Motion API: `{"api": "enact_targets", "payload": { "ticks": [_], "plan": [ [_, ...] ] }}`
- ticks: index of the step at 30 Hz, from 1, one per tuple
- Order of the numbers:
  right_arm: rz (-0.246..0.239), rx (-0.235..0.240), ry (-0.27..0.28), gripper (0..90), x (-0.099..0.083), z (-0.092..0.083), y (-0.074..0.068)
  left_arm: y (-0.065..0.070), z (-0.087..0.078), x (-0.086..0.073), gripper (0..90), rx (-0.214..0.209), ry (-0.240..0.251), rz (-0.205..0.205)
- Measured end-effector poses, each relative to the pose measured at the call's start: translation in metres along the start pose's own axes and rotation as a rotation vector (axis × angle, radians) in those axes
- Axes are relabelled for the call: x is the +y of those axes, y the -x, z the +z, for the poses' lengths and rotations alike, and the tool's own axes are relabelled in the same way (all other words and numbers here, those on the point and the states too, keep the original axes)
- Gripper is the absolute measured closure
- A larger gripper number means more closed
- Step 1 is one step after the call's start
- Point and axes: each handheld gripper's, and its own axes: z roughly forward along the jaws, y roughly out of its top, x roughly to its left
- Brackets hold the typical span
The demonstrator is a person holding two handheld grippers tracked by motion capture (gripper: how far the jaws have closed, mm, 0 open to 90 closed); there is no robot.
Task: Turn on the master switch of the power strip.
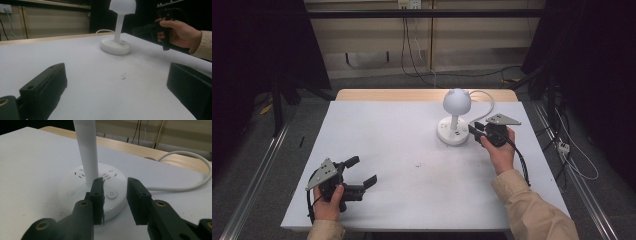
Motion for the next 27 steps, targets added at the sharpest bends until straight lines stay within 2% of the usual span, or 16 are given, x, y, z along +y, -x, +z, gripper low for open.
{"api": "enact_targets", "payload": {
  "ticks": [27],
  "plan": [
    [-0.011, 0.041, -0.015, 85.0, 0.005, 0.012, 0.000, -0.001, 0.000, 0.000, 2.5, -0.001, -0.004, 0.003]
  ]
}}
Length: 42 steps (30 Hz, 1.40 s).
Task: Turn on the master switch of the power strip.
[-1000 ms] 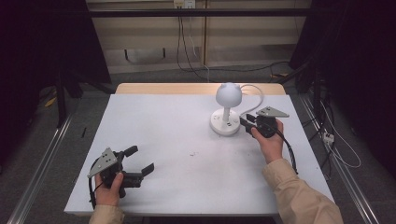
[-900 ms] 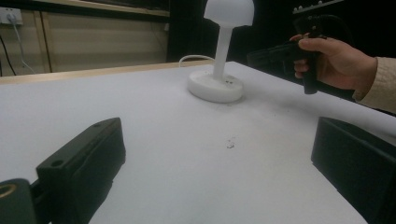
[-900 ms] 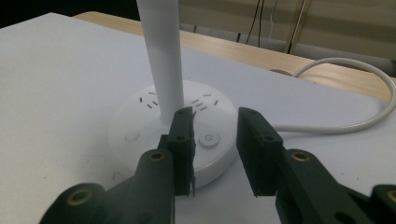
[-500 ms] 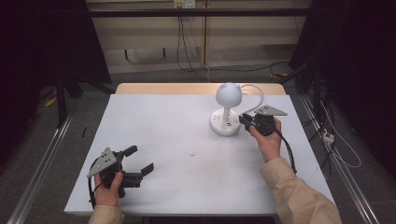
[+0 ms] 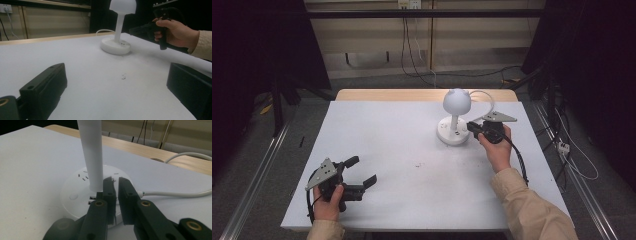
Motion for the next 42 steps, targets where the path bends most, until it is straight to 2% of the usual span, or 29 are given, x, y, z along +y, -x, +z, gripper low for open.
{"api": "enact_targets", "payload": {
  "ticks": [9, 19, 28, 42],
  "plan": [
    [0.002, -0.003, -0.026, 90.0, -0.003, 0.007, 0.001, 0.001, 0.001, -0.001, 2.5, 0.001, -0.001, -0.007],
    [-0.008, -0.007, -0.048, 90.0, -0.006, 0.014, 0.003, 0.000, 0.002, -0.001, 2.5, -0.001, -0.005, -0.006],
    [-0.014, -0.006, -0.056, 90.0, -0.001, 0.019, 0.002, 0.000, 0.002, -0.002, 2.5, 0.001, -0.005, -0.005],
    [-0.019, -0.027, -0.071, 90.0, -0.005, 0.026, 0.003, 0.000, 0.002, -0.002, 2.5, 0.002, -0.003, -0.007]
  ]
}}
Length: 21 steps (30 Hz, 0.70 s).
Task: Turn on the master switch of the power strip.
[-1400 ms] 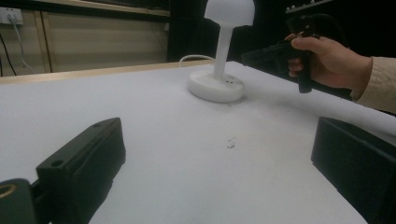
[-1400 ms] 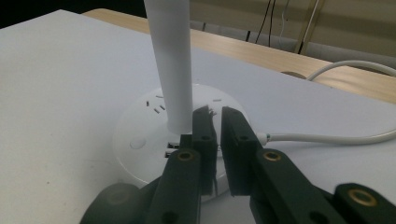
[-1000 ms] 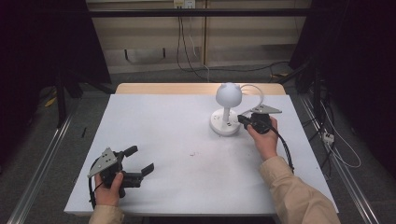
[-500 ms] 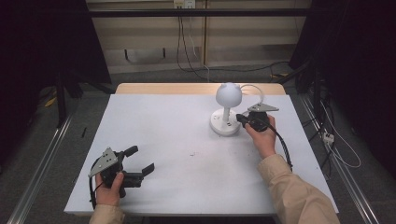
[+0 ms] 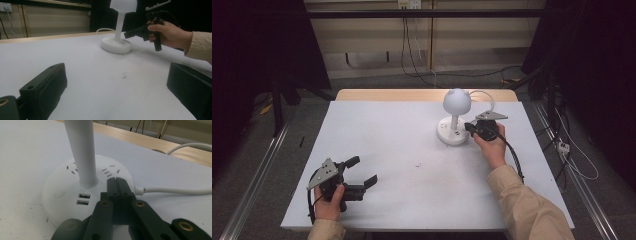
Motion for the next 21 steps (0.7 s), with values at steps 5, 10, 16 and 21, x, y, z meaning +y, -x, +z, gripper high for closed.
{"api": "enact_targets", "payload": {
  "ticks": [5, 10, 16, 21],
  "plan": [
    [-0.001, 0.000, 0.007, 90.0, -0.0007, 0.0011, 0.0007, 0.0001, -0.0003, 0.0000, 2.5, 0.000, 0.001, 0.000],
    [-0.011, 0.000, -0.001, 90.0, -0.0017, 0.0030, -0.0004, 0.0000, -0.0006, 0.0000, 2.5, 0.000, -0.001, 0.003],
    [-0.016, 0.002, -0.001, 90.0, -0.0035, 0.0053, -0.0012, -0.0001, -0.0005, 0.0000, 2.5, -0.001, 0.000, 0.002],
    [-0.021, -0.002, 0.000, 90.0, -0.0036, 0.0061, -0.0023, 0.0000, -0.0005, -0.0001, 2.5, -0.001, 0.000, 0.002]
  ]
}}
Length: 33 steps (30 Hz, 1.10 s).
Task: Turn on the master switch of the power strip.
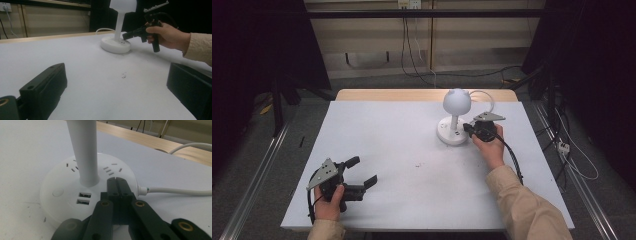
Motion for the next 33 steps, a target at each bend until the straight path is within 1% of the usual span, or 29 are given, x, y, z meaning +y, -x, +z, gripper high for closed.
{"api": "enact_targets", "payload": {
  "ticks": [5, 7, 11, 19, 23, 26, 29, 31, 33],
  "plan": [
    [-0.018, 0.002, 0.002, 90.0, -0.0007, -0.0001, 0.0007, 0.0001, -0.0008, 0.0001, 2.5, 0.001, -0.001, 0.001],
    [-0.010, 0.006, 0.006, 90.0, -0.0014, -0.0002, 0.0012, 0.0004, -0.0007, 0.0001, 2.5, 0.000, -0.001, 0.001],
    [-0.014, 0.006, 0.006, 90.0, -0.0017, 0.0000, 0.0011, 0.0006, -0.0004, 0.0001, 2.5, -0.001, -0.002, 0.004],
    [-0.004, 0.010, 0.008, 90.0, -0.0031, 0.0003, 0.0017, 0.0007, -0.0006, 0.0000, 2.5, 0.000, -0.003, 0.005],
    [-0.014, 0.011, 0.009, 90.0, -0.0034, 0.0007, 0.0017, 0.0010, -0.0004, 0.0000, 2.5, 0.000, -0.002, 0.005],
    [-0.002, 0.012, 0.015, 90.0, -0.0044, 0.0014, 0.0013, 0.0010, 0.0000, 0.0001, 2.5, -0.002, -0.002, 0.006],
    [-0.003, 0.008, 0.015, 90.0, -0.0038, 0.0028, 0.0004, 0.0016, 0.0004, -0.0001, 2.5, -0.002, -0.001, 0.001],
    [0.015, 0.010, 0.018, 90.0, -0.0044, 0.0029, 0.0006, 0.0014, 0.0003, 0.0000, 2.5, -0.002, -0.002, 0.005],
    [0.012, 0.009, 0.019, 90.0, -0.0046, 0.0029, 0.0005, 0.0018, 0.0002, 0.0000, 2.5, -0.003, -0.001, 0.004]
  ]
}}
